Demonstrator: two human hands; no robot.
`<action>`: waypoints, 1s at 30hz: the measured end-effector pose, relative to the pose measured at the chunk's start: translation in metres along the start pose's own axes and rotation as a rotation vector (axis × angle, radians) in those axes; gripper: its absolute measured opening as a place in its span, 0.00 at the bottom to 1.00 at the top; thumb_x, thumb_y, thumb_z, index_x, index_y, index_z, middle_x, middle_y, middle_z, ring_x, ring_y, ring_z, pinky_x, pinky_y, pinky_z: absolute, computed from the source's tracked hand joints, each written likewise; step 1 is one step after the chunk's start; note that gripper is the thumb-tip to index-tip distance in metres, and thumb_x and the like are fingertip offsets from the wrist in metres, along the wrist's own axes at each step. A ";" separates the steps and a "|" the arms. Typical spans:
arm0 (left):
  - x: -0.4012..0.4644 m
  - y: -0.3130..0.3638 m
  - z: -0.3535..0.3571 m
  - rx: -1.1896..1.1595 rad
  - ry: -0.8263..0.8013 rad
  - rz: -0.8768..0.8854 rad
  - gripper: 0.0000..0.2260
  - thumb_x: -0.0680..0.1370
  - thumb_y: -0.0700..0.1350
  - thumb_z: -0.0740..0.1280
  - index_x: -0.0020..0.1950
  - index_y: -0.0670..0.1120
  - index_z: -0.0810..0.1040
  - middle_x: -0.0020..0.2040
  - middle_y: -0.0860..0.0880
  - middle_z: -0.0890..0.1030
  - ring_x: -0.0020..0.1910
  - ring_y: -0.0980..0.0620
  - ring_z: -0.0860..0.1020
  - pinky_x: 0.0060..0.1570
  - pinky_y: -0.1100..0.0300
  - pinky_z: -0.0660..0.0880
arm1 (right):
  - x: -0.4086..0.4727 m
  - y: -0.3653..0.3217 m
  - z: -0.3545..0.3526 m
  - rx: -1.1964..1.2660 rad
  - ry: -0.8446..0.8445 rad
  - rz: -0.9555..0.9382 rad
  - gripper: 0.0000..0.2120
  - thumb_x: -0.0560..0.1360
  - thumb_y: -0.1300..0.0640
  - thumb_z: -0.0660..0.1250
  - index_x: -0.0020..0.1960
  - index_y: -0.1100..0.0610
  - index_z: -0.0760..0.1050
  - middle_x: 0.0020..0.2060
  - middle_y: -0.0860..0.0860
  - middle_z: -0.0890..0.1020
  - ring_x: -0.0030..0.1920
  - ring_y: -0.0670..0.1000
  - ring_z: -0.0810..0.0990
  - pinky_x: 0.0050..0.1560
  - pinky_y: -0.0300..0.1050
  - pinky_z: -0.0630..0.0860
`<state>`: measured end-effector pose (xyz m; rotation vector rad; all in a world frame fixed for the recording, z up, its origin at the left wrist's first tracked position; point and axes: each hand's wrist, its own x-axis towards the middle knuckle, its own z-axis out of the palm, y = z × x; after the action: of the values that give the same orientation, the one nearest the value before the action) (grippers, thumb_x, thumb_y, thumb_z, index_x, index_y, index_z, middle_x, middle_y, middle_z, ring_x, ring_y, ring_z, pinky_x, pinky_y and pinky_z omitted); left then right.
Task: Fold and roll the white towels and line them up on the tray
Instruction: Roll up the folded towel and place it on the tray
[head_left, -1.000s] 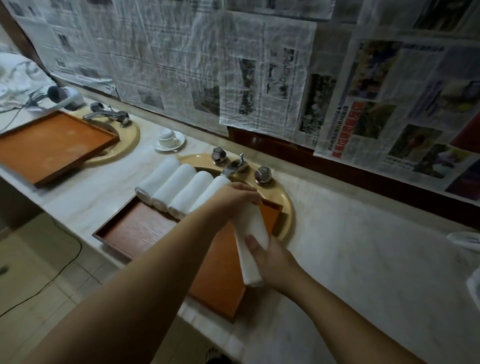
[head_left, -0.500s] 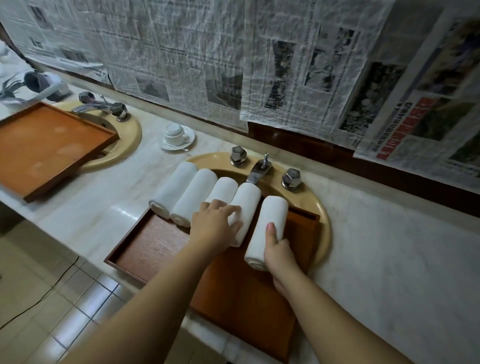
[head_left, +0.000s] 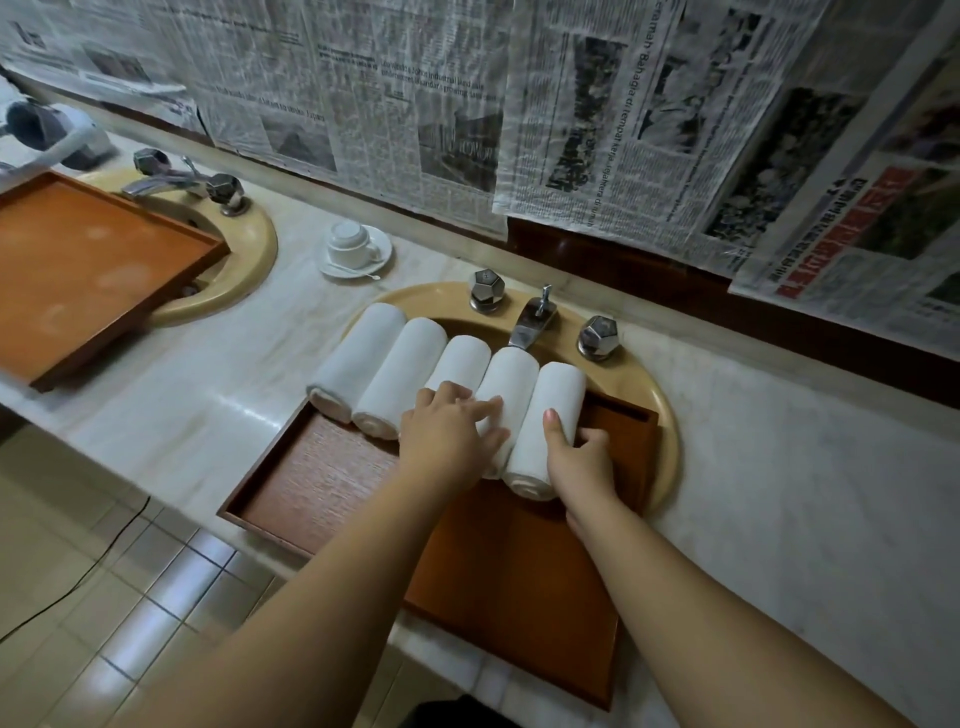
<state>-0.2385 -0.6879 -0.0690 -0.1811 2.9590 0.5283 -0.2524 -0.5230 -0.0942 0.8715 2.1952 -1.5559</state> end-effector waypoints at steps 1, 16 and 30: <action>0.000 0.000 0.001 -0.002 0.002 0.001 0.19 0.81 0.67 0.62 0.71 0.68 0.74 0.72 0.53 0.72 0.71 0.46 0.67 0.64 0.48 0.68 | -0.001 0.000 -0.001 -0.006 0.014 -0.020 0.27 0.78 0.35 0.67 0.66 0.52 0.67 0.53 0.50 0.77 0.45 0.49 0.78 0.40 0.47 0.77; -0.009 0.004 -0.009 -0.003 -0.060 0.039 0.20 0.84 0.61 0.58 0.77 0.63 0.69 0.77 0.49 0.69 0.75 0.42 0.65 0.69 0.43 0.68 | -0.007 -0.018 -0.018 -0.065 -0.011 -0.073 0.34 0.80 0.40 0.66 0.80 0.52 0.61 0.73 0.53 0.73 0.68 0.58 0.76 0.56 0.51 0.77; -0.089 0.150 0.047 -0.281 0.072 0.347 0.16 0.81 0.55 0.68 0.68 0.53 0.81 0.66 0.50 0.79 0.64 0.47 0.73 0.63 0.52 0.73 | -0.023 0.062 -0.210 -0.034 0.187 -0.263 0.20 0.80 0.48 0.69 0.71 0.45 0.72 0.61 0.44 0.79 0.50 0.39 0.79 0.46 0.40 0.77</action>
<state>-0.1673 -0.5230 -0.0489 0.2994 2.9842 1.0005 -0.1761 -0.3211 -0.0511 0.7705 2.5495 -1.6027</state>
